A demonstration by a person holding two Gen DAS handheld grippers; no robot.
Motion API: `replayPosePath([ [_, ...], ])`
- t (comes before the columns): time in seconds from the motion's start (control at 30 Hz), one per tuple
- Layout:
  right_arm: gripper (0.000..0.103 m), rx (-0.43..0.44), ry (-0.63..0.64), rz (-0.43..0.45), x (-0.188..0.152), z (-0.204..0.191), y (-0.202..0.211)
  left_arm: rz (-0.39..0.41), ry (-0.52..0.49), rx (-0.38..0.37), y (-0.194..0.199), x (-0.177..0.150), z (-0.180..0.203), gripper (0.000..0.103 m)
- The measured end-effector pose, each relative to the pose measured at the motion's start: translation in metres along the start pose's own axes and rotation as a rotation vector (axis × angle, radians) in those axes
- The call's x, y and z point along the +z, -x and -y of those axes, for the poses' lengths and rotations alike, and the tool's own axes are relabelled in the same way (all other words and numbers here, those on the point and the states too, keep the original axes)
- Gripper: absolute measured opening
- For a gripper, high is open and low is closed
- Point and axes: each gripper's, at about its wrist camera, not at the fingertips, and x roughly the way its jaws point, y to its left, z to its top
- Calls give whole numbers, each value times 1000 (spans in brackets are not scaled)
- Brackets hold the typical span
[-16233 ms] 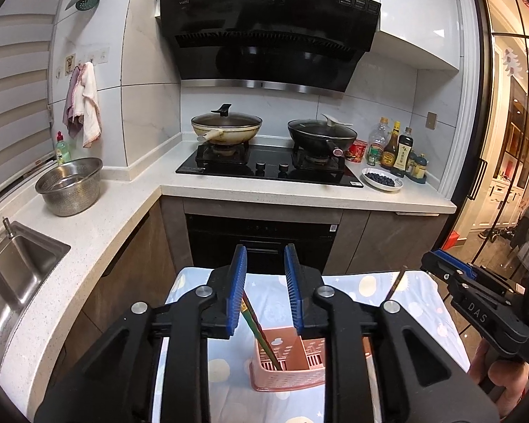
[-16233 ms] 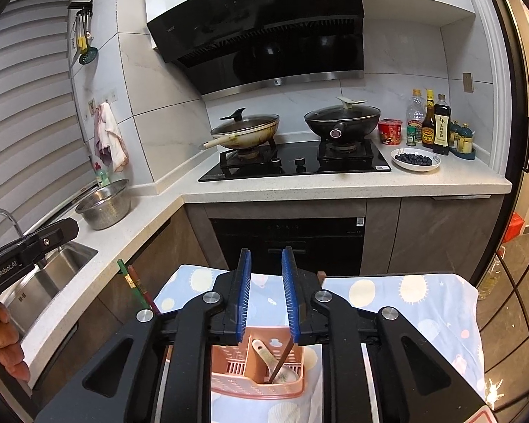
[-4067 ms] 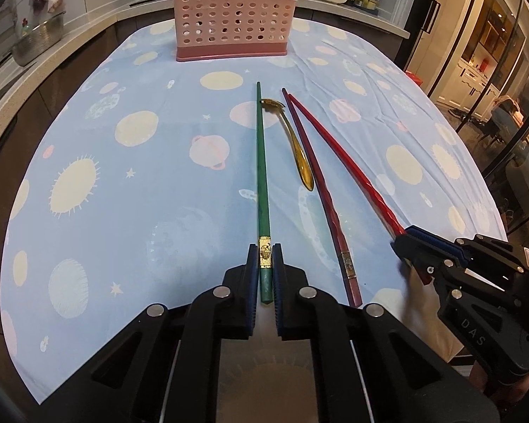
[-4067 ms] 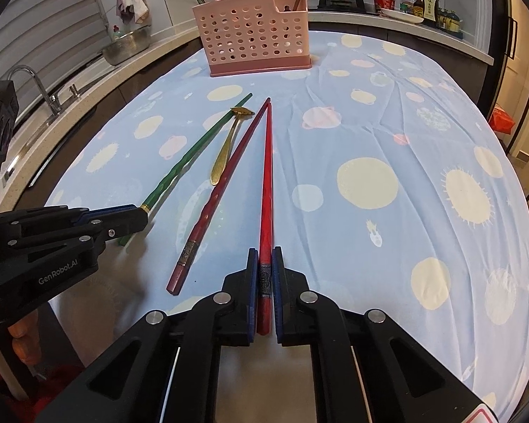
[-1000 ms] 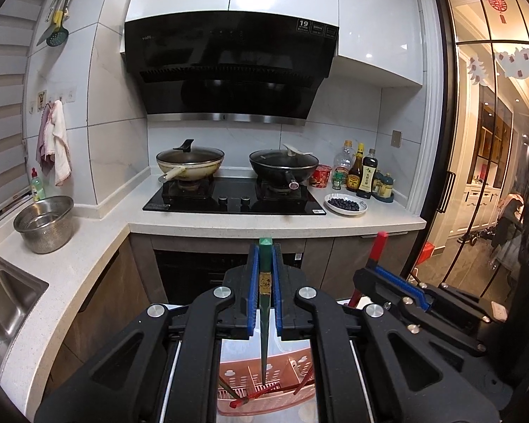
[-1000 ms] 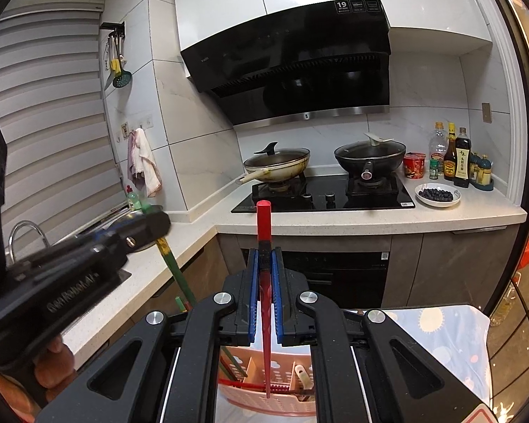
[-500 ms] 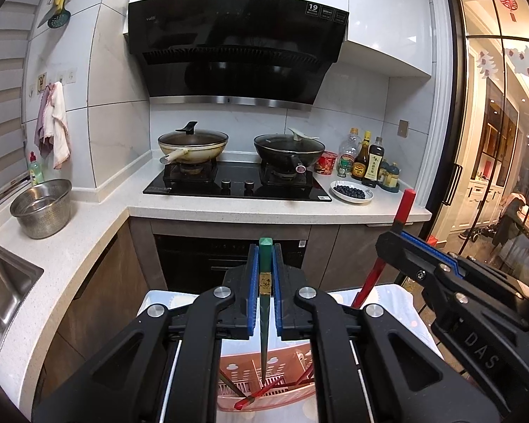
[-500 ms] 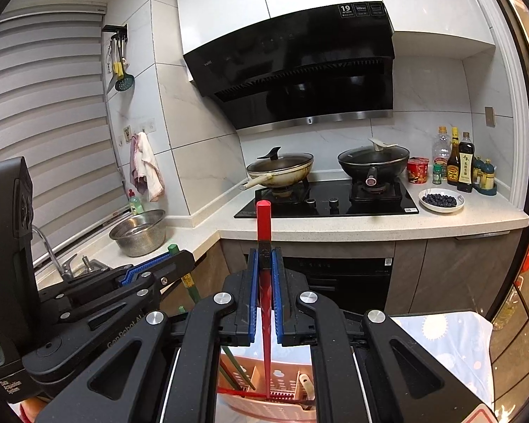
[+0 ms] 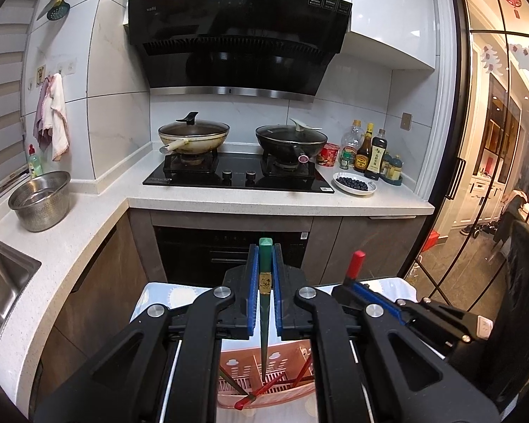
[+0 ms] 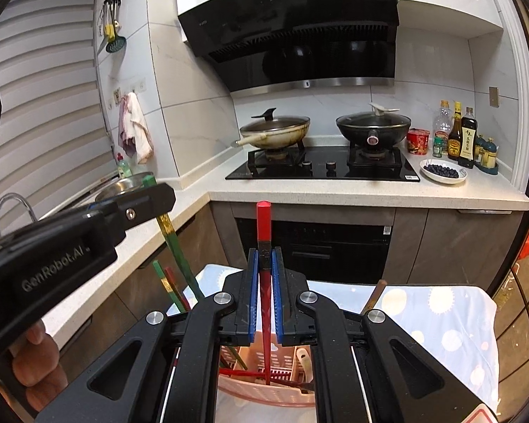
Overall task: Organize utensils
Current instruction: 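Open the left tool over the pink holder while the right tool releases the red chopstick into it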
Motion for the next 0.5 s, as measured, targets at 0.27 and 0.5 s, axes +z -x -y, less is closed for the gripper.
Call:
replayPosePath([
  [0.27, 8, -8, 16, -47, -11, -4, -17, -13, 3, 19, -7, -5, -4, 7],
  [0.5, 14, -18, 15, -56, -19, -4, -18, -25, 28, 52, -10, -9, -10, 10],
])
